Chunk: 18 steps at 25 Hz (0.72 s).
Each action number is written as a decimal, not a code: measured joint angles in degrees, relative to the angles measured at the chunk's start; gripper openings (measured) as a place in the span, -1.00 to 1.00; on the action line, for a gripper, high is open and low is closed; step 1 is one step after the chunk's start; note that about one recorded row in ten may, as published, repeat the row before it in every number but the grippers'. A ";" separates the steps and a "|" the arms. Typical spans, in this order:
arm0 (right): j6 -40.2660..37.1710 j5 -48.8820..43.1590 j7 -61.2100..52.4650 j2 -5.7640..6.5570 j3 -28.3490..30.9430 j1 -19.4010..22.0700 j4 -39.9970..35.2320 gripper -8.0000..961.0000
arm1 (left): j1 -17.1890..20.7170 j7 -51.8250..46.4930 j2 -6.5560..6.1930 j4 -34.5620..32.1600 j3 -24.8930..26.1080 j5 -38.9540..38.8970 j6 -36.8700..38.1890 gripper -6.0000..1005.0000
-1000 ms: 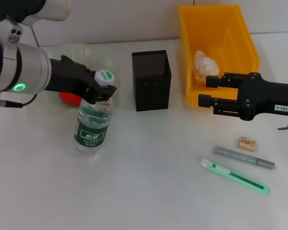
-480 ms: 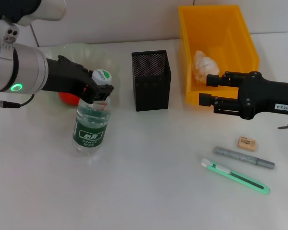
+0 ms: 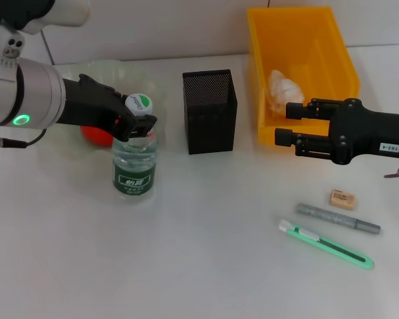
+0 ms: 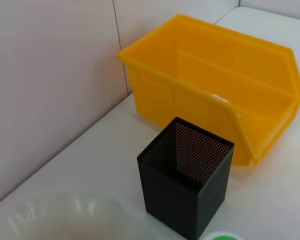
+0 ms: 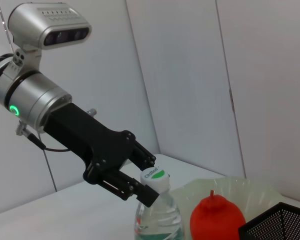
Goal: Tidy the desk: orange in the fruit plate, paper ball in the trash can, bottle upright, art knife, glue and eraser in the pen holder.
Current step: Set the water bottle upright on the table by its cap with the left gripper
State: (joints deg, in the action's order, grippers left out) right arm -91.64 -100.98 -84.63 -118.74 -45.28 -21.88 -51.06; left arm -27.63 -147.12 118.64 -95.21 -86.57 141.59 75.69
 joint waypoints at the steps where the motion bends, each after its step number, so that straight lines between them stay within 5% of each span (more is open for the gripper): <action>1: 0.00 0.00 0.00 0.00 0.00 0.00 0.00 0.33 | 0.09 0.00 0.01 -0.11 0.00 0.00 -0.01 -0.12; 18: 0.15 0.00 0.00 0.00 0.18 -0.09 0.00 0.33 | 0.70 0.00 0.01 -0.55 0.00 -0.07 -0.24 -0.12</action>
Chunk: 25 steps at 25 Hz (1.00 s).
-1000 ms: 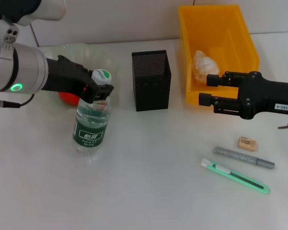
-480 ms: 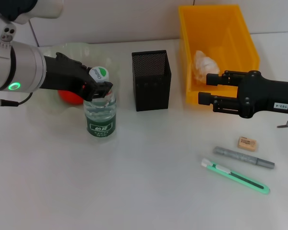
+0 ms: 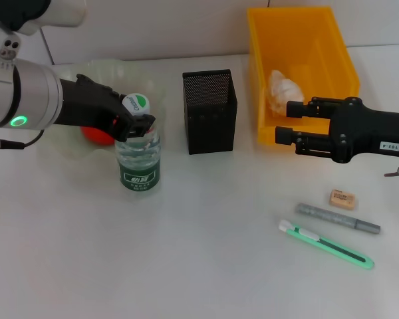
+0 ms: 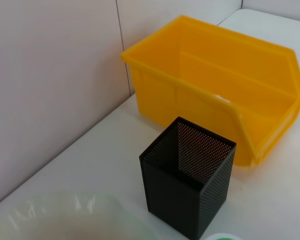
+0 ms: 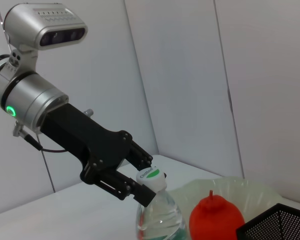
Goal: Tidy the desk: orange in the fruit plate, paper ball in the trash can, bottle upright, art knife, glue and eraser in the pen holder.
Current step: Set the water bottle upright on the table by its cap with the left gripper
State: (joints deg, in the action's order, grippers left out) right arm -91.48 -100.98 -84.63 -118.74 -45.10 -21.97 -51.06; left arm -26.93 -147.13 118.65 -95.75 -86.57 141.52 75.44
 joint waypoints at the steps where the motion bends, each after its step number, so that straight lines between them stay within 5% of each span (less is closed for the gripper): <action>1: 0.00 0.00 0.00 0.00 0.04 0.00 0.00 0.33 | 0.09 0.00 0.00 -0.03 0.00 -0.01 0.04 -0.12; 25: 0.72 0.00 -0.12 0.00 0.07 -0.52 0.00 0.33 | 3.01 0.77 -0.18 -3.06 0.79 -0.01 0.67 -0.12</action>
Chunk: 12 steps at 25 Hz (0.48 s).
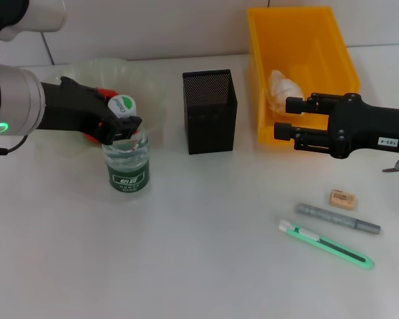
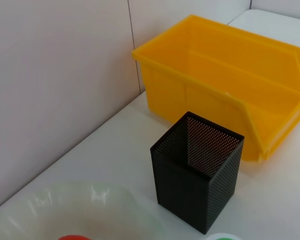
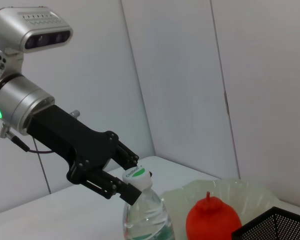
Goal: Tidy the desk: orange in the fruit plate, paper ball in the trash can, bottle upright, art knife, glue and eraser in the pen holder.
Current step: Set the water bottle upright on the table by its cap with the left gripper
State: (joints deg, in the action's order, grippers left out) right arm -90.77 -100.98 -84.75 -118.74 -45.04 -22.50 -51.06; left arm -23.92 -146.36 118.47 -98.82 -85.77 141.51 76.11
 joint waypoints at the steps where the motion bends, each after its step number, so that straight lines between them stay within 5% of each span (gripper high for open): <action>1: 0.02 0.00 0.00 0.00 0.00 -0.03 0.00 0.33 | 0.00 0.00 0.00 0.00 0.00 0.00 0.00 -0.12; 12: 0.54 0.00 -0.25 -0.07 -0.31 -0.63 0.00 0.33 | 0.79 0.50 0.00 0.49 0.34 -0.18 -0.14 -0.12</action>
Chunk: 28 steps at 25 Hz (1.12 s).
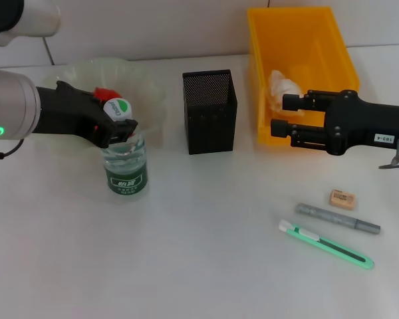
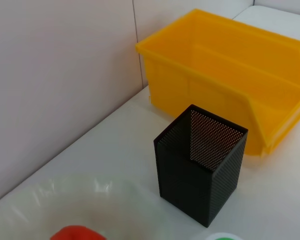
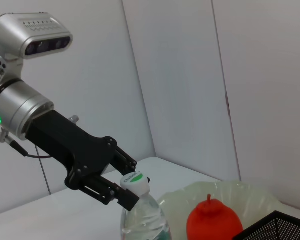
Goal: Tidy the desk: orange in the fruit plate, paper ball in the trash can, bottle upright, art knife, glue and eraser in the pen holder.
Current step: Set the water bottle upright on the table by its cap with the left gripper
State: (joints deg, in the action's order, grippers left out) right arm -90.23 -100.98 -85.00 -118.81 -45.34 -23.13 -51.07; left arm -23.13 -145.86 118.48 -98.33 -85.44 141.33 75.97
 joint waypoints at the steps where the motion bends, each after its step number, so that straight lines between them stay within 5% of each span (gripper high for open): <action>1: 0.00 0.00 0.00 0.00 0.00 0.00 0.00 0.33 | 0.06 0.01 0.00 0.00 0.06 0.00 0.00 -0.12; 28: 0.14 -0.53 -0.15 -0.02 -0.01 -0.07 0.36 0.33 | 0.59 0.06 0.08 -1.94 0.27 0.07 1.29 -0.12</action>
State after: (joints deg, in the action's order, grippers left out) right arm -90.08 -101.51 -85.15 -118.83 -45.35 -23.20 -50.71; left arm -22.55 -145.80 118.56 -100.27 -85.16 141.40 77.26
